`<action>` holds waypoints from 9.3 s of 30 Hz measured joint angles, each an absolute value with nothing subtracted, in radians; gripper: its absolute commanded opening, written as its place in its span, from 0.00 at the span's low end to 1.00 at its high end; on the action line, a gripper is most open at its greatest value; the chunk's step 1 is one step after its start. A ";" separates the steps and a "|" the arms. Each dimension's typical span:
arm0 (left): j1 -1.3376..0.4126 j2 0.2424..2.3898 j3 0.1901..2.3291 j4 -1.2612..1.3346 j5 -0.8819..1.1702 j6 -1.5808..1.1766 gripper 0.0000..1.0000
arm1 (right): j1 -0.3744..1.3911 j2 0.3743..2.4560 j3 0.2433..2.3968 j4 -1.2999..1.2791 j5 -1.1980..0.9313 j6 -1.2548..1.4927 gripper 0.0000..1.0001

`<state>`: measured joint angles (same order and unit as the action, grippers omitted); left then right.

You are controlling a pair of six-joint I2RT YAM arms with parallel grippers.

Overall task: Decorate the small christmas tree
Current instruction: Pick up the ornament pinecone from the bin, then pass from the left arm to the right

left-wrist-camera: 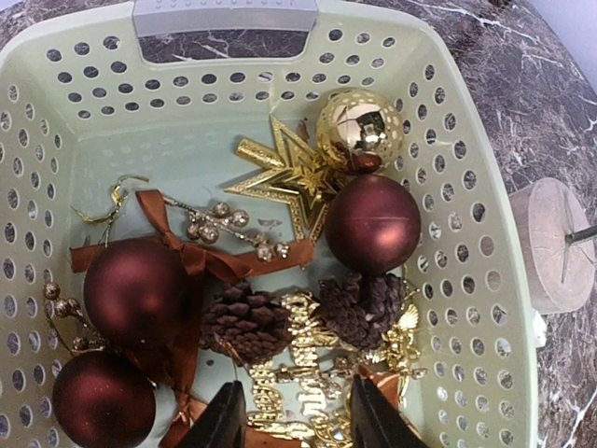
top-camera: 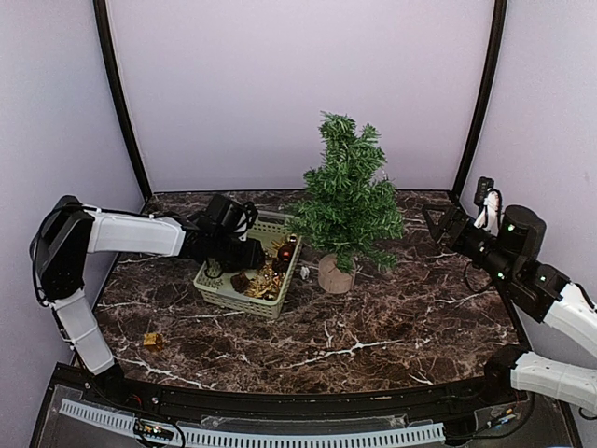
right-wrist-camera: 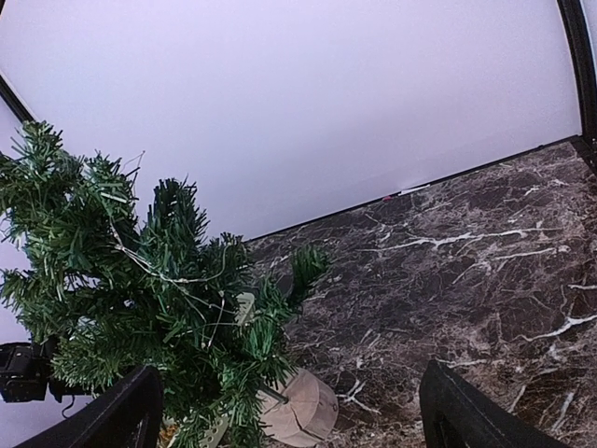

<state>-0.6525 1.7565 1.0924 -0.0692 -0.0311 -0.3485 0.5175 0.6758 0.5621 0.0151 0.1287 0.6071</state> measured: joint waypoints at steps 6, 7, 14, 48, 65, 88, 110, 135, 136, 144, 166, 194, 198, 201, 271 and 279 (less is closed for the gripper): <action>-0.653 1.789 1.101 -0.088 -0.062 -0.347 0.34 | 0.517 0.675 0.562 0.015 0.129 0.609 0.97; -0.653 1.795 1.103 -0.096 -0.068 -0.347 0.34 | 0.517 0.675 0.562 0.015 0.129 0.611 0.97; -0.653 1.803 1.111 -0.120 -0.092 -0.347 0.15 | 0.517 0.670 0.561 0.016 0.129 0.616 0.97; -0.651 1.315 1.211 -0.518 0.382 -0.205 0.00 | 0.587 0.822 0.842 -0.076 -0.330 0.391 0.86; -0.656 1.286 1.337 -0.547 0.647 -0.200 0.00 | 0.976 1.072 1.018 -0.031 -0.203 0.311 0.81; -0.668 1.303 1.394 -0.484 0.746 -0.322 0.00 | 0.999 1.375 1.221 0.003 -0.180 0.323 0.74; -0.678 1.370 1.441 -0.503 0.910 -0.291 0.00 | 1.057 1.364 1.202 0.007 -0.151 0.310 0.61; -0.694 1.397 1.441 -0.533 0.983 -0.238 0.00 | 1.108 1.407 1.217 0.022 -0.185 0.245 0.23; -0.695 1.397 1.441 -0.533 0.984 -0.237 0.00 | 1.108 1.408 1.217 0.022 -0.186 0.242 0.23; -0.698 1.402 1.441 -0.534 0.984 -0.231 0.00 | 1.108 1.412 1.217 0.021 -0.191 0.240 0.20; -0.699 1.407 1.470 -0.578 0.992 -0.218 0.00 | 1.124 1.423 1.217 0.027 -0.232 0.204 0.11; -0.699 1.427 1.494 -0.618 1.021 -0.188 0.00 | 1.131 1.429 1.213 0.053 -0.215 0.176 0.00; -0.700 1.427 1.520 -0.663 1.008 -0.161 0.00 | 1.131 1.427 1.206 0.075 -0.198 0.176 0.00; -0.701 1.427 1.548 -0.701 0.993 -0.131 0.00 | 1.131 1.409 1.184 0.083 -0.178 0.177 0.00; -0.704 1.430 1.555 -0.756 0.908 -0.059 0.73 | 1.141 1.413 1.145 0.153 -0.113 0.147 0.00; -0.704 1.226 1.309 -0.491 0.786 -0.150 0.88 | 1.135 1.364 1.081 0.252 -0.086 0.215 0.00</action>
